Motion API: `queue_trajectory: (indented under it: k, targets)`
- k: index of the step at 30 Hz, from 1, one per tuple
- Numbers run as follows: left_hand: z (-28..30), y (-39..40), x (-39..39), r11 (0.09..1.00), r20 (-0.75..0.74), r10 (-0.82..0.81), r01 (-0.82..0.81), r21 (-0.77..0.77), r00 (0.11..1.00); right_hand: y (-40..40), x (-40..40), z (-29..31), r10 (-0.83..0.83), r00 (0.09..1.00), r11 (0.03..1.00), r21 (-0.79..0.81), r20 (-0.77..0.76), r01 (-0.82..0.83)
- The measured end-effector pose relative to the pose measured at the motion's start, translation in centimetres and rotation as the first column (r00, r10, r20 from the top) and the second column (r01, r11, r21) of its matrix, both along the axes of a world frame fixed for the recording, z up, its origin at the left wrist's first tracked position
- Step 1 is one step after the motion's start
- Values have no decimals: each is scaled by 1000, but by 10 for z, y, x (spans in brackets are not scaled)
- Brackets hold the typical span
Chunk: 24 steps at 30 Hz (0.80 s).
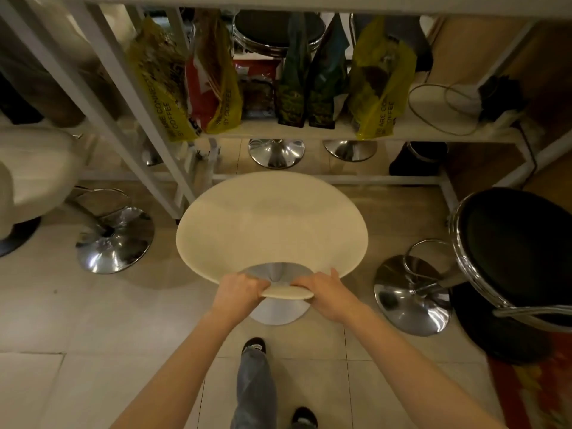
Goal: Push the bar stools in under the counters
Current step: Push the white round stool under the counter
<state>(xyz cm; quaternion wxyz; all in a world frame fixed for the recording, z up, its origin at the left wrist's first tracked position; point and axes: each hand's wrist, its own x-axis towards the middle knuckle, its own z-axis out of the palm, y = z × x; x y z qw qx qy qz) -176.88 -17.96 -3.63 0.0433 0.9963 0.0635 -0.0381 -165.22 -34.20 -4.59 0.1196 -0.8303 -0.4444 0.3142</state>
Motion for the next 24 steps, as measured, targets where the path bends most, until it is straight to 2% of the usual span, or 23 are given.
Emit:
queue_trajectory:
  k: [13, 18, 24]
  targets:
    - [1, 10, 22, 996, 13, 27, -28, 83, 1000, 14, 27, 9, 107, 990, 994, -27, 87, -105]
    - [-2, 26, 40, 997, 9, 49, -49, 56, 999, 30, 45, 8, 152, 978, 988, -30, 141, -149]
    - [-4, 49, 70, 997, 3, 63, -63, 40, 998, 52, 73, 8, 126, 980, 992, -33, 154, -122]
